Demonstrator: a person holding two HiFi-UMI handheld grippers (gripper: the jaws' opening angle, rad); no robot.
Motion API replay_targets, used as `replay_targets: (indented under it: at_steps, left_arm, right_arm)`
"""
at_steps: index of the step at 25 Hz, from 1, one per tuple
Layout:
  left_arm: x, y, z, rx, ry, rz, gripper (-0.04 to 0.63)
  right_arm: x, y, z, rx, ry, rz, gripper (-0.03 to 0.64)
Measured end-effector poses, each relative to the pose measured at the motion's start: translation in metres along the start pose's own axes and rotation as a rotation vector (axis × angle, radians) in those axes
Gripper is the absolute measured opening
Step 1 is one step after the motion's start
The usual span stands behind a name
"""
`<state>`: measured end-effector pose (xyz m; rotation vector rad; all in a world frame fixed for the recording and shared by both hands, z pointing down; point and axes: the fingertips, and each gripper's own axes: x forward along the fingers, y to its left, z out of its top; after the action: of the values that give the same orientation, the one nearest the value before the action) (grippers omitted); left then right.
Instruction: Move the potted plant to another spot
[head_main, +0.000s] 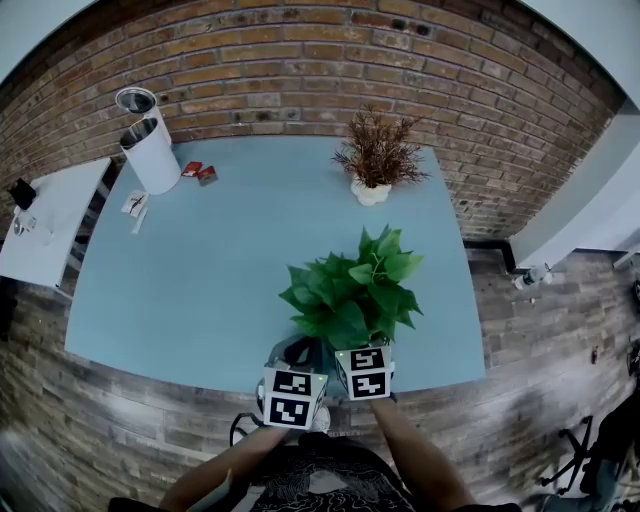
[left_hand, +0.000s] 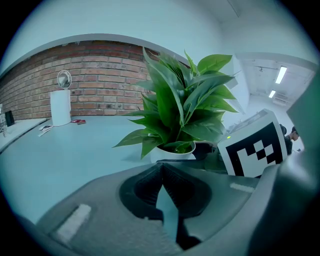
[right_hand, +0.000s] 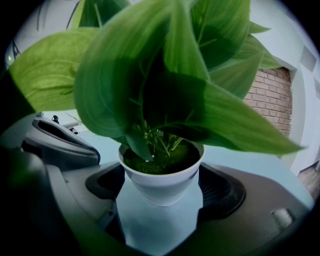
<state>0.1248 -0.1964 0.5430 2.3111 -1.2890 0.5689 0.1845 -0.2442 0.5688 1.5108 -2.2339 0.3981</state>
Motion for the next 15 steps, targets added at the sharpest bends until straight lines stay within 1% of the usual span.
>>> replay_targets:
  at_steps: [8, 15]
  left_arm:
    - [0.013, -0.030, 0.006, 0.000, 0.007, -0.001, 0.000]
    - [0.023, -0.042, 0.007, 0.011, 0.002, -0.010, -0.002]
  right_arm:
    - [-0.015, -0.032, -0.005, 0.004, 0.000, 0.002, 0.463]
    - [-0.022, -0.047, -0.008, 0.018, 0.004, -0.008, 0.463]
